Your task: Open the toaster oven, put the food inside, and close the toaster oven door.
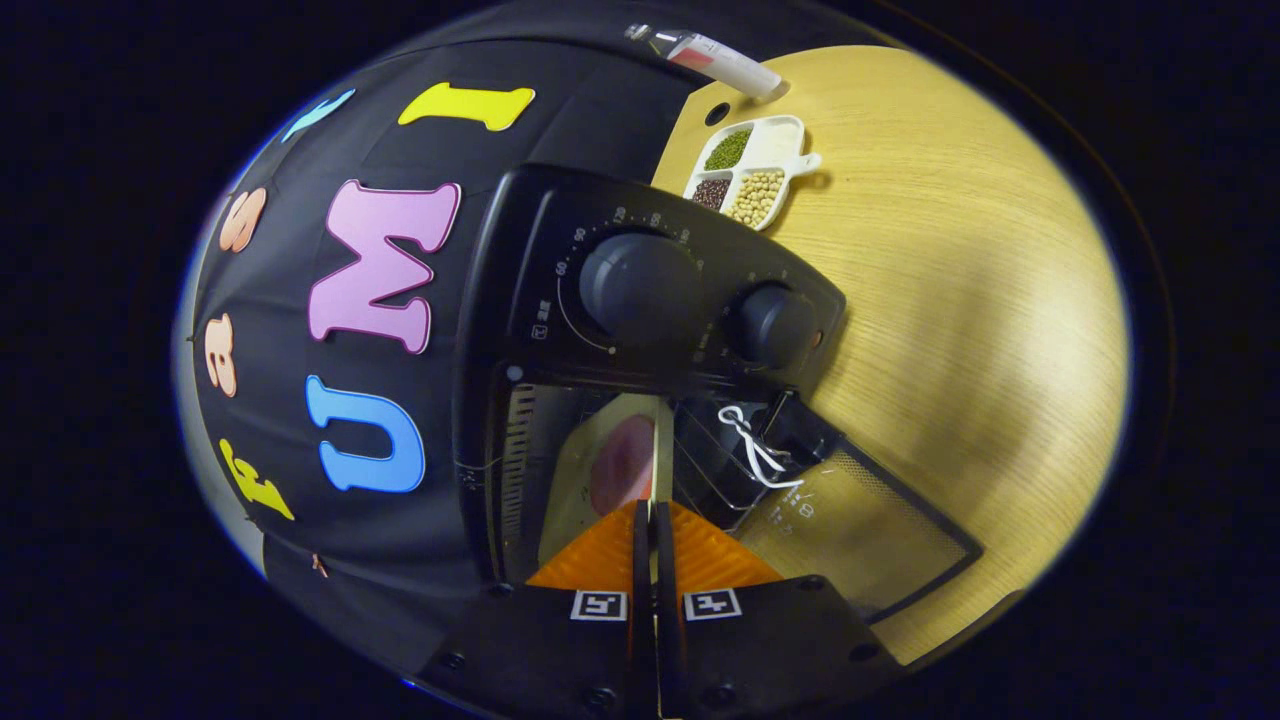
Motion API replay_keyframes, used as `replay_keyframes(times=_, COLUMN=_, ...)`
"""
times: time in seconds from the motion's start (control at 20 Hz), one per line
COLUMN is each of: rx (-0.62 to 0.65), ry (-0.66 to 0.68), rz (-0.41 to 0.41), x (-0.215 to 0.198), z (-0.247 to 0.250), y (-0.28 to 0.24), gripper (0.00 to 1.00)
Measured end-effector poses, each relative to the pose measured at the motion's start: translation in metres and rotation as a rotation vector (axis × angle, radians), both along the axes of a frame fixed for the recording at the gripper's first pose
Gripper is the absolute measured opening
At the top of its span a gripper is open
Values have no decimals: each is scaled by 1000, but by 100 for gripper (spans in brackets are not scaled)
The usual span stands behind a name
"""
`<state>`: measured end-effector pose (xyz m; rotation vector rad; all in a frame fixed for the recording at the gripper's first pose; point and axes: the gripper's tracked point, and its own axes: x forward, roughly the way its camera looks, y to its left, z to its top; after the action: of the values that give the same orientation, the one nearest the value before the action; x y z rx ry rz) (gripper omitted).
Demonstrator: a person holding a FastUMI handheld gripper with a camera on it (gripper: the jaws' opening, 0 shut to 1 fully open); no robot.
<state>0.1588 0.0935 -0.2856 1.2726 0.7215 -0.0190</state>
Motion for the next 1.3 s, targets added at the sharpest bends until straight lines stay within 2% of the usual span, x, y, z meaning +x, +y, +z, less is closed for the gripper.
replay_keyframes(times=0.15, rx=61, ry=23, rz=-10, x=9, z=-3, y=18, gripper=6)
replay_keyframes(times=0.35, rx=14, ry=27, rz=-8, x=18, z=-8, y=18, gripper=6)
replay_keyframes(times=0.55, rx=21, ry=52, rz=-6, x=15, z=-11, y=20, gripper=7)
replay_keyframes(times=0.7, rx=9, ry=51, rz=18, x=7, z=-10, y=23, gripper=11)
replay_keyframes(times=0.75, rx=22, ry=36, rz=29, x=5, z=-4, y=26, gripper=24)
replay_keyframes(times=0.85, rx=31, ry=4, rz=37, x=0, z=12, y=29, gripper=59)
replay_keyframes(times=0.95, rx=-31, ry=2, rz=43, x=-10, z=15, y=23, gripper=95)
replay_keyframes(times=1.3, rx=-190, ry=-1, rz=143, x=-61, z=38, y=11, gripper=99)
